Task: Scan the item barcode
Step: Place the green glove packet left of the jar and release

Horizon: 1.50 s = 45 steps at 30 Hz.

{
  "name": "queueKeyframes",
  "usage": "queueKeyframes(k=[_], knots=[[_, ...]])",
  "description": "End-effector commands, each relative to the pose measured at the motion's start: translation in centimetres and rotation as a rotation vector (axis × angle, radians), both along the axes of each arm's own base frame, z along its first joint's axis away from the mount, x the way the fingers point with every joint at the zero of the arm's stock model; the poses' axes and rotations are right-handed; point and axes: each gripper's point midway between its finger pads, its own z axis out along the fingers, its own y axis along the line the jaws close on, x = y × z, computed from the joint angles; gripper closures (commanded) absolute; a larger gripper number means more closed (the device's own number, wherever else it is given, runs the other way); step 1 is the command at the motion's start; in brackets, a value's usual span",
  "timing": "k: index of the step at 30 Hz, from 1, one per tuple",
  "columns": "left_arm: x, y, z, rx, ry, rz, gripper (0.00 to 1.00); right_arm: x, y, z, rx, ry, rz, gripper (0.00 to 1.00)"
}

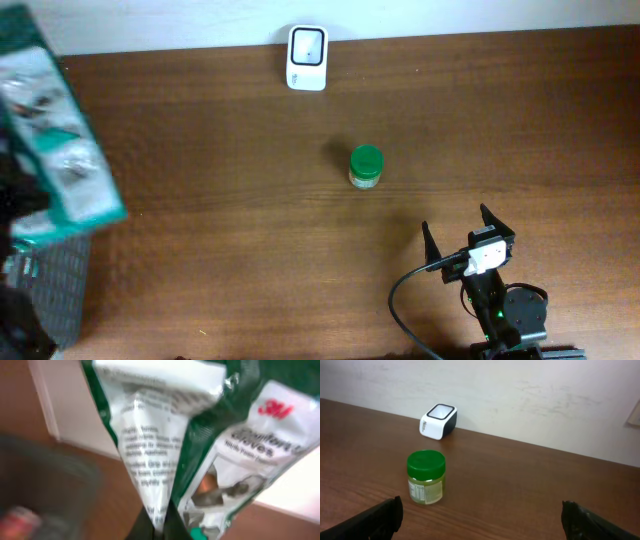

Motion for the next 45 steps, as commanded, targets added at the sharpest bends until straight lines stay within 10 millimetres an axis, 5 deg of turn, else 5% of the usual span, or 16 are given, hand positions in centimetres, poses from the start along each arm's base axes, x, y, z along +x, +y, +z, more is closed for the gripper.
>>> queueKeyframes(k=[1, 8, 12, 17, 21, 23, 24, 30, 33, 37, 40, 42, 45], knots=[[2.9, -5.4, -5.7, -0.174, 0.197, -0.218, 1.0, -0.1, 0.3, -0.3, 0.003, 0.007, 0.01, 0.02], [7.9, -11.2, -18.6, -0.281, 0.632, -0.122, 1.0, -0.1, 0.3, -0.3, 0.003, 0.007, 0.01, 0.02], [9.2, -15.4, -26.4, -0.265, 0.827, -0.017, 1.0, -0.1, 0.3, -0.3, 0.003, 0.007, 0.01, 0.02], [11.0, -20.8, -34.4, -0.305, 0.933, -0.02, 1.0, -0.1, 0.3, -0.3, 0.003, 0.007, 0.01, 0.02], [10.8, -22.7, -38.3, -0.28, 1.011, -0.027, 0.97, -0.1, 0.3, -0.3, 0.003, 0.007, 0.01, 0.02], [10.2, -22.5, -39.1, -0.268, 1.05, -0.016, 0.01, -0.1, 0.3, -0.3, 0.003, 0.007, 0.01, 0.02], [10.0, -22.4, -39.2, -0.265, 1.058, -0.014, 0.01, -0.1, 0.3, -0.3, 0.003, 0.007, 0.01, 0.02], [10.4, -21.5, -38.8, -0.147, 1.04, -0.063, 0.01, -0.1, 0.3, -0.3, 0.003, 0.007, 0.01, 0.02], [11.5, -20.5, -35.6, -0.017, 0.961, -0.171, 0.01, -0.1, 0.3, -0.3, 0.003, 0.007, 0.01, 0.02], [12.1, -17.9, -25.7, 0.055, 0.761, -0.315, 0.01, -0.1, 0.3, -0.3, 0.003, 0.007, 0.01, 0.02], [11.2, -13.8, -18.5, 0.057, 0.646, -0.257, 0.01, -0.1, 0.3, -0.3, 0.003, 0.007, 0.01, 0.02], [10.0, -9.0, -11.8, 0.028, 0.535, -0.133, 0.01, -0.1, 0.3, -0.3, 0.003, 0.007, 0.01, 0.02], [8.1, -2.0, -7.0, -0.007, 0.431, 0.06, 0.03, -0.1, 0.3, -0.3, 0.003, 0.007, 0.01, 0.02]])
